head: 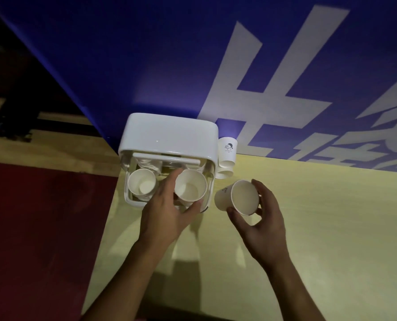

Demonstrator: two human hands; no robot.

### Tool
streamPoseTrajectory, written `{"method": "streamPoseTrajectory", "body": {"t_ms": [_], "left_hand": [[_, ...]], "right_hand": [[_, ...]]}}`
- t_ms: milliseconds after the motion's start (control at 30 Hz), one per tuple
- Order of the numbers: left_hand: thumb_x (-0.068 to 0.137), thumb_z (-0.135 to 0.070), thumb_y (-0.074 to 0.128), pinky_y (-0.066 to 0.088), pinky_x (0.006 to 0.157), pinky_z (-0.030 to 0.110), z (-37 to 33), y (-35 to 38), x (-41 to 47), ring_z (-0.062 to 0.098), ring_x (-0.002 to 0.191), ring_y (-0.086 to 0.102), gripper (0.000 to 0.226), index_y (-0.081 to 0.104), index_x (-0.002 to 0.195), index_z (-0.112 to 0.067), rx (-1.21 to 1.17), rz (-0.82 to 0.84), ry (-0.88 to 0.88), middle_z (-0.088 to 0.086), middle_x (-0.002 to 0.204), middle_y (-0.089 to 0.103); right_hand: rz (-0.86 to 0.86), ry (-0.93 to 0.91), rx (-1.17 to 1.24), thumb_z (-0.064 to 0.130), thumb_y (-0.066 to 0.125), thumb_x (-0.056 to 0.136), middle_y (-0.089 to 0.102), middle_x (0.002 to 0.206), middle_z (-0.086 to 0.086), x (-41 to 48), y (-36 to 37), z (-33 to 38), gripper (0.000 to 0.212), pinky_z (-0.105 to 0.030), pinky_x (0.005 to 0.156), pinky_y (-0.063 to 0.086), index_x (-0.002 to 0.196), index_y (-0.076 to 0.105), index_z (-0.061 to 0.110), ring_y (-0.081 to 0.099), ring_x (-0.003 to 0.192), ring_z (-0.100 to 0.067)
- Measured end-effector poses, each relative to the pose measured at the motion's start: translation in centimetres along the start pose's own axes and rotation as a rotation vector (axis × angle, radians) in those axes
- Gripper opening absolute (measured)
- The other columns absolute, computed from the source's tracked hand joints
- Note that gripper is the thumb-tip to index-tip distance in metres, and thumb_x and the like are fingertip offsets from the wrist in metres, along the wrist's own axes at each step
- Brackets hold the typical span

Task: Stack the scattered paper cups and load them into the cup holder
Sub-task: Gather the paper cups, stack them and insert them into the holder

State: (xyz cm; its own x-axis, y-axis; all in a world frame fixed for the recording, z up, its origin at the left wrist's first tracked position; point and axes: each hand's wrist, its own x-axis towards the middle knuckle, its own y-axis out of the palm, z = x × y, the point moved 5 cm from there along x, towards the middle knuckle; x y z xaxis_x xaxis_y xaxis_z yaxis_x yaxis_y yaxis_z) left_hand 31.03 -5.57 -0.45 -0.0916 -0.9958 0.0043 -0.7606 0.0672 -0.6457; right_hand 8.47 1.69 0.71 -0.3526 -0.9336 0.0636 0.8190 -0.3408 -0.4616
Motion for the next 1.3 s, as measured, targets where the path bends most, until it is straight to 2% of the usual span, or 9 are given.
{"method": "streamPoseTrajectory", "body": {"t_ms": [167,400,600,767,867,967,1033,1167,1300], "left_hand": [[0.077,-0.055,0.080,0.058,0.084,0.040,0.8,0.6,1.2,0.016,0.110,0.062,0.078,0.043,0.142,-0.035,0.006,0.017,-0.022,-0.007,0.129,0.064],[0.076,-0.052,0.083,0.055,0.086,0.038,1.8,1.7,2.1,0.022,0.113,0.061,0.077,0.047,0.139,-0.026,0.100,0.004,0.009,-0.001,0.128,0.066],[0.076,-0.059,0.079,0.054,0.086,0.036,3.4,2.8,1.8,0.017,0.112,0.059,0.072,0.052,0.136,-0.031,0.112,0.113,0.002,-0.006,0.125,0.064],[0.082,-0.051,0.079,0.056,0.087,0.036,4.2,3.3,1.7,0.016,0.114,0.063,0.066,0.052,0.140,-0.036,0.043,0.143,-0.067,-0.007,0.128,0.065],[0.080,-0.056,0.078,0.055,0.084,0.034,4.1,3.4,1.9,0.018,0.116,0.062,0.071,0.048,0.141,-0.034,0.086,0.167,-0.080,-0.005,0.131,0.063],[0.075,-0.065,0.075,0.059,0.085,0.040,4.8,3.0,1.8,0.013,0.117,0.062,0.080,0.042,0.142,-0.035,0.028,0.213,-0.105,-0.010,0.134,0.060],[0.079,-0.055,0.077,0.058,0.090,0.042,5.4,2.5,1.5,0.010,0.121,0.059,0.080,0.038,0.146,-0.036,-0.019,0.234,-0.120,-0.012,0.137,0.058],[0.096,-0.022,0.065,0.053,0.101,0.035,5.6,1.1,0.8,-0.001,0.124,0.055,0.059,0.040,0.148,-0.037,-0.218,0.209,-0.170,-0.015,0.139,0.056],[0.107,-0.029,0.047,0.044,0.100,0.017,5.0,0.8,0.5,-0.009,0.124,0.052,0.038,0.050,0.144,-0.038,-0.350,0.178,-0.182,-0.023,0.135,0.058]], "right_hand": [[-0.020,0.021,-0.012,0.029,0.088,0.076,0.052,0.137,0.027,-0.1,0.1,0.2,0.076,-0.011,0.086,0.049,0.142,0.051,0.023,0.056,0.121,-0.003],[-0.014,0.009,-0.031,0.031,0.087,0.076,0.048,0.133,0.036,0.1,0.2,0.4,0.075,-0.008,0.083,0.048,0.141,0.051,0.024,0.055,0.119,0.003],[-0.010,-0.002,-0.067,0.033,0.088,0.076,0.046,0.129,0.043,0.3,0.7,0.8,0.075,-0.008,0.082,0.048,0.141,0.050,0.028,0.054,0.117,0.007],[-0.008,-0.048,-0.074,0.035,0.087,0.076,0.047,0.128,0.043,1.1,1.2,2.2,0.073,-0.010,0.082,0.049,0.137,0.048,0.035,0.053,0.116,0.009],[0.008,-0.097,-0.061,0.033,0.088,0.077,0.051,0.131,0.032,1.7,2.3,3.6,0.071,-0.010,0.083,0.047,0.136,0.050,0.029,0.054,0.118,0.004],[0.063,-0.134,-0.049,0.033,0.088,0.078,0.056,0.135,0.016,2.3,4.4,4.8,0.075,-0.021,0.090,0.050,0.141,0.051,0.019,0.057,0.122,-0.007],[0.105,-0.149,-0.063,0.036,0.087,0.079,0.057,0.137,0.013,2.4,5.9,4.9,0.074,-0.027,0.092,0.052,0.142,0.050,0.018,0.057,0.124,-0.009],[0.150,-0.164,-0.115,0.047,0.080,0.080,0.059,0.134,0.010,2.4,8.0,3.9,0.072,-0.030,0.091,0.053,0.139,0.052,0.018,0.058,0.121,-0.009],[0.160,-0.158,-0.175,0.043,0.083,0.080,0.060,0.133,0.008,2.6,9.6,2.3,0.071,-0.030,0.094,0.052,0.139,0.053,0.017,0.059,0.121,-0.012]]}}
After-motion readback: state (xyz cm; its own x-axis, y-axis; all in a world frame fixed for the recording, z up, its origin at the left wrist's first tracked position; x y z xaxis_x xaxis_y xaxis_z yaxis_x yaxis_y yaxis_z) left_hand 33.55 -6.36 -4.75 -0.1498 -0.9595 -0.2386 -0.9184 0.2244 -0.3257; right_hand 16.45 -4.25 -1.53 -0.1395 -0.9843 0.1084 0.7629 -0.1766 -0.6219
